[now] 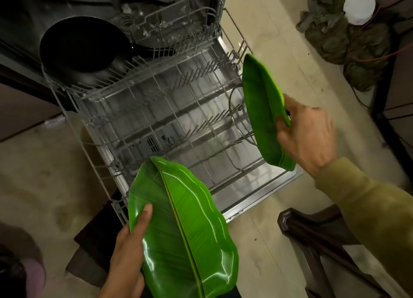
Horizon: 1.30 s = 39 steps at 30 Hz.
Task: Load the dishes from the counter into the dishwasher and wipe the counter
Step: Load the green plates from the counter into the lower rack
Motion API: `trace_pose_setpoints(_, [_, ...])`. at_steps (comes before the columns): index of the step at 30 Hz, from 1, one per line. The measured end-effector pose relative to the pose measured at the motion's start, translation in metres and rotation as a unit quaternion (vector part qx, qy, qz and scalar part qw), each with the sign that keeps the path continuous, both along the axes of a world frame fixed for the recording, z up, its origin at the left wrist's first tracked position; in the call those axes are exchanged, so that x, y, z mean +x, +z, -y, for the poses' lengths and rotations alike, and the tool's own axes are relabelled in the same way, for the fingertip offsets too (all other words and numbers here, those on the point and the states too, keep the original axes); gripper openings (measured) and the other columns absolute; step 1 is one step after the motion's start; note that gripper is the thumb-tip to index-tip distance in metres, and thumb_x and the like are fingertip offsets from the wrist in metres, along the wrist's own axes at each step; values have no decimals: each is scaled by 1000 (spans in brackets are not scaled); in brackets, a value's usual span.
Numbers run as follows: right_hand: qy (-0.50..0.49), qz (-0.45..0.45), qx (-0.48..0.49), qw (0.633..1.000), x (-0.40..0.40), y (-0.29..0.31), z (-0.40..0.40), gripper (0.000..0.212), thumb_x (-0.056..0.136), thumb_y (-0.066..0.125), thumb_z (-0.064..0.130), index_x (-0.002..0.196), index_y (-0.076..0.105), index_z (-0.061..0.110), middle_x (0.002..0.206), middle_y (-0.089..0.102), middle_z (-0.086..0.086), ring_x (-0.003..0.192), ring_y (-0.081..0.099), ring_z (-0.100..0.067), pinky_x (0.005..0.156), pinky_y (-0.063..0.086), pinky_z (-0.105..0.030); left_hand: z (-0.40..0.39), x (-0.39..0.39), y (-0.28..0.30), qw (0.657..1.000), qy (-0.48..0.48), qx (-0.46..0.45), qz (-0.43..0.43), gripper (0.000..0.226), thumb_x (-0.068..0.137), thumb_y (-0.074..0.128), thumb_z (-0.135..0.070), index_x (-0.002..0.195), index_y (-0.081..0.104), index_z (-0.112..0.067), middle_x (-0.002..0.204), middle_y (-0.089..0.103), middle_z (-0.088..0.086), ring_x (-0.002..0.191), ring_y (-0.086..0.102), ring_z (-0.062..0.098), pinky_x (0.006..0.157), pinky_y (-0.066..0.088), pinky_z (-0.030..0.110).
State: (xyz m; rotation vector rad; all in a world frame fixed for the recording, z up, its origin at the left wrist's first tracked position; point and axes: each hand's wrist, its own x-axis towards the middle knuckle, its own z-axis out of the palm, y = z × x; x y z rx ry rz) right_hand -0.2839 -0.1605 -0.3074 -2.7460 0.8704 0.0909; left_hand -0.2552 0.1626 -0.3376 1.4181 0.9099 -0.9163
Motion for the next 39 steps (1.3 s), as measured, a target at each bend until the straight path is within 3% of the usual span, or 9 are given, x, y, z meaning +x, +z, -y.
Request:
trace_pose_setpoints(3, [0,-25,7,1000,0,-22,0,37,87,49,7,123,56,4,60,55,-13,47,52,-29,55,54,-40,-3,-2,-2,1000,-3,8,-3,55,72,72,-42,119,68,-14,104,76,14,98,72,35,97,50,57])
trace_pose_setpoints(8, [-6,-22,31,999,4,-39,-3,32,89,54,4,121,55,-1,59,52,-7,45,50,-19,57,53,-34,-6,-2,-7,1000,-1,5,-4,54,74,72,-40,121,67,-13,105,76,15,101,71,36,100,48,59])
trace_pose_setpoints(15, [-6,-55,29,998,14,-61,-5,31,90,55,6,120,54,-2,69,57,-12,59,59,-30,69,58,-46,-7,-3,-7,1000,-7,-12,-3,49,77,68,-37,118,68,-12,104,76,15,99,72,35,98,50,55])
trace_pose_setpoints(20, [2,-80,40,996,20,-71,-4,32,91,58,7,122,53,-2,72,51,-7,63,51,-25,65,47,-32,-10,-3,-8,1000,-6,-10,-6,50,76,69,-38,120,68,-13,107,75,14,102,71,35,100,49,56])
trace_pose_setpoints(24, [-8,-102,45,994,23,-83,-2,32,94,58,9,123,51,1,79,51,-8,68,50,-25,64,41,-31,-11,-3,-8,1000,-8,-5,-6,52,74,70,-40,119,69,-15,107,76,13,101,72,34,97,51,54])
trace_pose_setpoints(28, [-34,-120,63,990,23,-96,1,30,95,57,12,123,49,7,80,51,-5,71,52,-26,64,41,-32,-11,-2,-7,1000,-11,-9,-5,48,75,68,-37,117,69,-13,103,77,13,93,74,31,85,55,45])
trace_pose_setpoints(33, [-33,-141,124,982,23,-102,-5,49,97,58,20,140,38,11,75,44,5,71,50,-16,68,40,-30,-11,-1,-8,1000,-9,-9,-14,56,73,70,-40,121,67,-13,106,76,13,99,72,33,87,55,46])
trace_pose_setpoints(37, [-27,-115,117,986,17,-80,-21,62,96,58,25,148,27,10,102,58,-7,82,60,-21,74,54,-33,-9,0,-9,1000,-8,-16,-11,53,75,71,-41,121,67,-15,108,76,12,98,73,31,84,55,44])
trace_pose_setpoints(39, [-17,-51,131,990,7,-57,-38,56,97,56,27,146,33,11,112,58,0,80,61,-15,69,55,-20,-8,0,-10,1000,-13,-15,-5,55,73,72,-44,120,67,-17,109,76,10,100,73,30,89,54,46])
